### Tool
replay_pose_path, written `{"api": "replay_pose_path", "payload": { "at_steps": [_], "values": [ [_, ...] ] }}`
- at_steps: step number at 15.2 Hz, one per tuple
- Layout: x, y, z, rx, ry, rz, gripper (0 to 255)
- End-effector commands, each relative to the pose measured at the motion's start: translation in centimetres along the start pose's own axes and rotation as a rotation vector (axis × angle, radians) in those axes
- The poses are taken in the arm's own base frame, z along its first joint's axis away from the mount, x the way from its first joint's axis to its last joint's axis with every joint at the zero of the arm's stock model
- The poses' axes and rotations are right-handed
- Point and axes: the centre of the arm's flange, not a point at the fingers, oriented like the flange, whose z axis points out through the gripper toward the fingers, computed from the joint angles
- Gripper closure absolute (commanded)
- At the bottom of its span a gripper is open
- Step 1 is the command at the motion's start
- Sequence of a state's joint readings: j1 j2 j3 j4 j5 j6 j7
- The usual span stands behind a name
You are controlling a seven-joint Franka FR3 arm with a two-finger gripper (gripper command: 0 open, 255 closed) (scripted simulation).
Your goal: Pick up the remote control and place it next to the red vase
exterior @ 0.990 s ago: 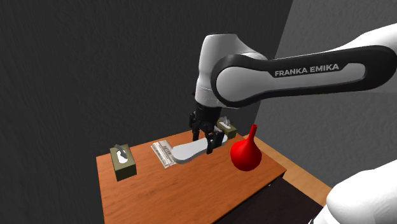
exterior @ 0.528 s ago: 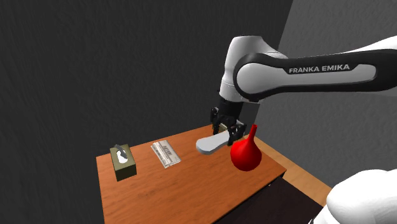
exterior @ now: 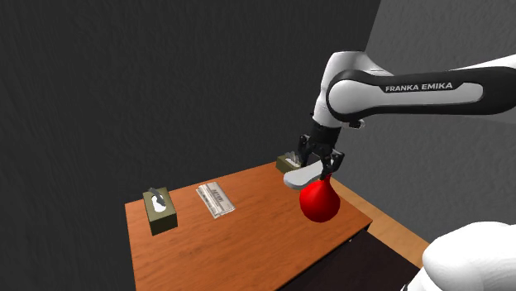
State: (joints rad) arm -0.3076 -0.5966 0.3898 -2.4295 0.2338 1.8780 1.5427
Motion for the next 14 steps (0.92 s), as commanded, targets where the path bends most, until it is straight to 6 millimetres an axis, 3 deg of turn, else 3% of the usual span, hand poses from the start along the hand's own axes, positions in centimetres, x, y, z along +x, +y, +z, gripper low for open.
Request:
{"api": "replay_pose_path", "payload": {
  "at_steps": [1,14],
  "values": [
    [0.7,0.4,0.8,0.001,0.0,-0.002,255],
    [0.8,0.5,7.6,0.001,0.0,-0.002,255]
  ]
}}
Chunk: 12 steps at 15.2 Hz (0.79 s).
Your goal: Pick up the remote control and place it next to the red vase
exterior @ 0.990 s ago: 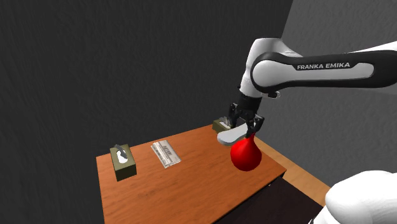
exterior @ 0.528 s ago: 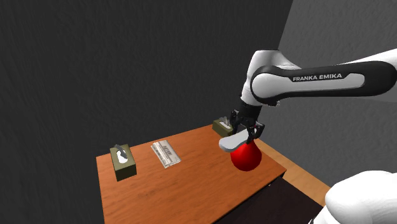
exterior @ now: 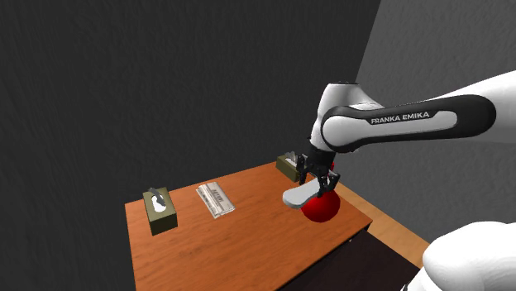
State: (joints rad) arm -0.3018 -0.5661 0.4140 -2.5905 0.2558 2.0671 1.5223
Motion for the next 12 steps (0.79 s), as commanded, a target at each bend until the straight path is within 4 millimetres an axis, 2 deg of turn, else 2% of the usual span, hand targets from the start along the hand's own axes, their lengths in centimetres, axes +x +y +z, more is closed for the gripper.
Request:
{"api": "replay_pose_path", "payload": {
  "at_steps": [1,12],
  "values": [
    [0.0,-0.1,1.1,0.001,0.0,0.0,255],
    [0.1,0.0,6.9,0.001,0.0,0.0,255]
  ]
}}
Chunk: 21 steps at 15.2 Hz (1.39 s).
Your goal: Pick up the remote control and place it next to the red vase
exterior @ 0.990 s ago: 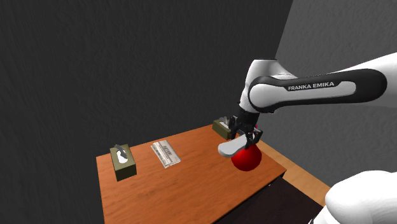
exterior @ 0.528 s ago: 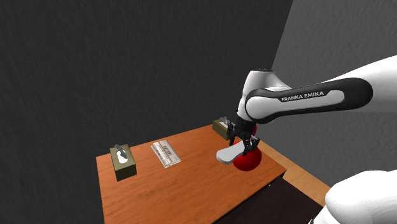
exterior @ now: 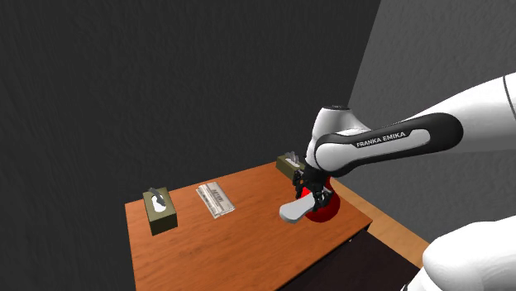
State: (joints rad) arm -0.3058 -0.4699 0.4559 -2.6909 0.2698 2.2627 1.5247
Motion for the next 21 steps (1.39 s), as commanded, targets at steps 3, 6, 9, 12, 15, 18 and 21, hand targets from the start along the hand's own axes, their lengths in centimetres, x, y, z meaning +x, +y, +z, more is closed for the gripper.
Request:
{"api": "replay_pose_path", "payload": {
  "at_steps": [3,6,9,12,15,18,21],
  "values": [
    [-0.1,0.0,2.2,0.001,0.0,0.0,255],
    [0.0,0.0,3.7,0.001,0.0,0.0,255],
    [0.0,0.1,5.3,0.001,0.0,0.0,255],
    [0.0,0.1,6.9,0.001,0.0,0.0,255],
    [0.0,0.1,8.5,0.001,0.0,0.0,255],
    [0.0,0.1,10.1,0.001,0.0,0.0,255],
    [0.0,0.2,11.7,0.001,0.0,0.0,255]
  ]
}}
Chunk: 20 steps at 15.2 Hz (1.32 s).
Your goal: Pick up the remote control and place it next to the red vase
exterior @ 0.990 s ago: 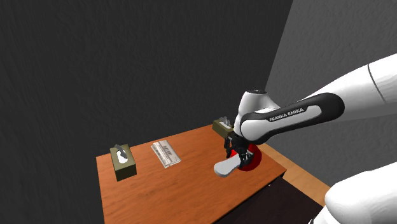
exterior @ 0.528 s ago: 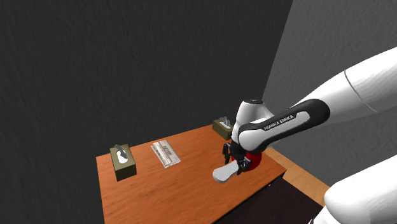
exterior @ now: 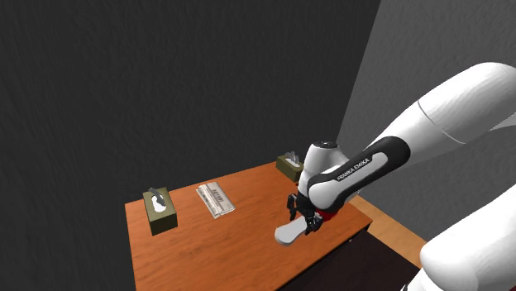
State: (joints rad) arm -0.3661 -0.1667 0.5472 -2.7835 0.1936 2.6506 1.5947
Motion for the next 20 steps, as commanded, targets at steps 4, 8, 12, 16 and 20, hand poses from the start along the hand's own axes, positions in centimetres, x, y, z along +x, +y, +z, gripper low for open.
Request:
{"api": "replay_pose_path", "payload": {
  "at_steps": [4,8,12,16,20],
  "values": [
    [0.0,0.1,2.8,0.001,0.0,0.0,255],
    [0.0,0.2,4.9,0.001,0.0,0.0,255],
    [0.1,0.2,7.0,0.001,0.0,0.0,255],
    [0.1,0.2,9.1,0.001,0.0,0.0,255],
    [0.1,0.3,11.1,0.001,0.0,0.0,255]
  ]
}}
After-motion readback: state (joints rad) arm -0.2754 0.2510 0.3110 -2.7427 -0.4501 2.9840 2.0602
